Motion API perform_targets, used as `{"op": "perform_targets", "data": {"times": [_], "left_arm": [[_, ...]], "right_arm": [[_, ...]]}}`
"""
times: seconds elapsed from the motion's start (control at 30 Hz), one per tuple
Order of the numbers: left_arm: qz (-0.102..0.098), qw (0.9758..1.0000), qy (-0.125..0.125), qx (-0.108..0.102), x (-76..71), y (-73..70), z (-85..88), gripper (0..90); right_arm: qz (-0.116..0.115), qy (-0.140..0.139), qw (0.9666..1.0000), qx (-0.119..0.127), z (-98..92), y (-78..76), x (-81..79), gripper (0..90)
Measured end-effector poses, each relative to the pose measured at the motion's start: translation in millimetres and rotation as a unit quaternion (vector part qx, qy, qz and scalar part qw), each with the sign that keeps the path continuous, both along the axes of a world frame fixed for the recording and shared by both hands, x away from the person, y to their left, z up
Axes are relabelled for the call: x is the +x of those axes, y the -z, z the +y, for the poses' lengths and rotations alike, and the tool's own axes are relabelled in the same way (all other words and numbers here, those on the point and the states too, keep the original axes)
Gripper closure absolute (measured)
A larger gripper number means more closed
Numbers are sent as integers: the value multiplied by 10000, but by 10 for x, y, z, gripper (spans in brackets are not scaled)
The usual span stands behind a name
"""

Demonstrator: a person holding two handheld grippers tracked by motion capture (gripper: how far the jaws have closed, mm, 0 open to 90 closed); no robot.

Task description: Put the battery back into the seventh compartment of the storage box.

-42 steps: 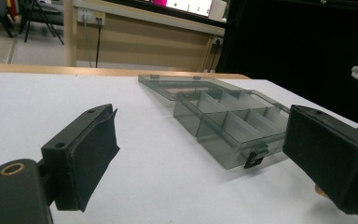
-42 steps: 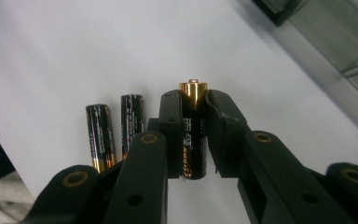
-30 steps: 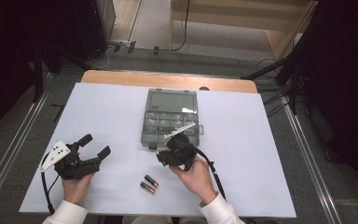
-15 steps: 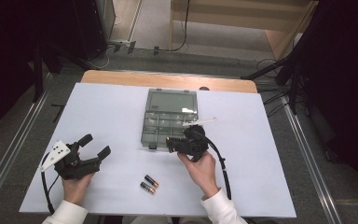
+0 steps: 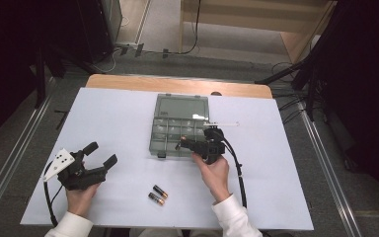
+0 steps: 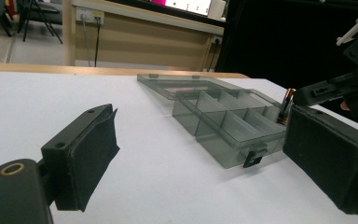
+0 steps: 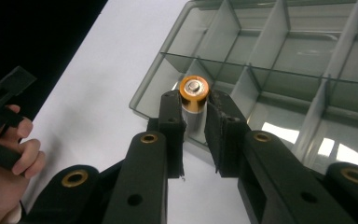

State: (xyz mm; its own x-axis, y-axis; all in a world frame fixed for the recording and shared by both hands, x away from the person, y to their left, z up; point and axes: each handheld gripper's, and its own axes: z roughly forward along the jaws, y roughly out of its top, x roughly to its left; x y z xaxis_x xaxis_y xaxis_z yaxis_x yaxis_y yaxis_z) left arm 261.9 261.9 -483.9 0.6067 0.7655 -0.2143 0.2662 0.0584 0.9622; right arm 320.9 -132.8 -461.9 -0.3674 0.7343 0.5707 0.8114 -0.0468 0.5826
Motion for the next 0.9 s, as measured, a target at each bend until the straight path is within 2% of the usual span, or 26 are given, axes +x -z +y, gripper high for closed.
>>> {"op": "perform_targets", "data": {"times": [0.43,0.47,0.5,0.57,0.63,0.73,0.83,0.87,0.9], "left_arm": [[6,10000,4,7,2,1,1,96],[7,10000,5,9,2,2,0,96],[9,10000,8,17,1,1,0,96],[10,10000,9,15,0,1,0,96],[10,10000,5,6,2,2,1,96],[6,10000,6,7,2,1,1,96],[11,10000,13,23,2,2,0,96],[10,10000,13,23,2,2,0,96],[10,10000,12,23,2,2,0,96]], "right_arm": [[109,192,9997,-93,-111,27,39,773],[130,191,9997,-57,-110,34,47,732],[130,190,9997,-10,-112,39,57,624],[91,126,9998,83,-114,48,70,481],[-33,157,9999,11,-108,38,59,385],[-252,55,9996,-76,-97,19,30,162],[-436,26,9988,-215,-69,-9,-5,37],[-488,-76,9985,-233,-56,-13,-16,0],[-533,-193,9981,-240,-43,-18,-31,0]]}}
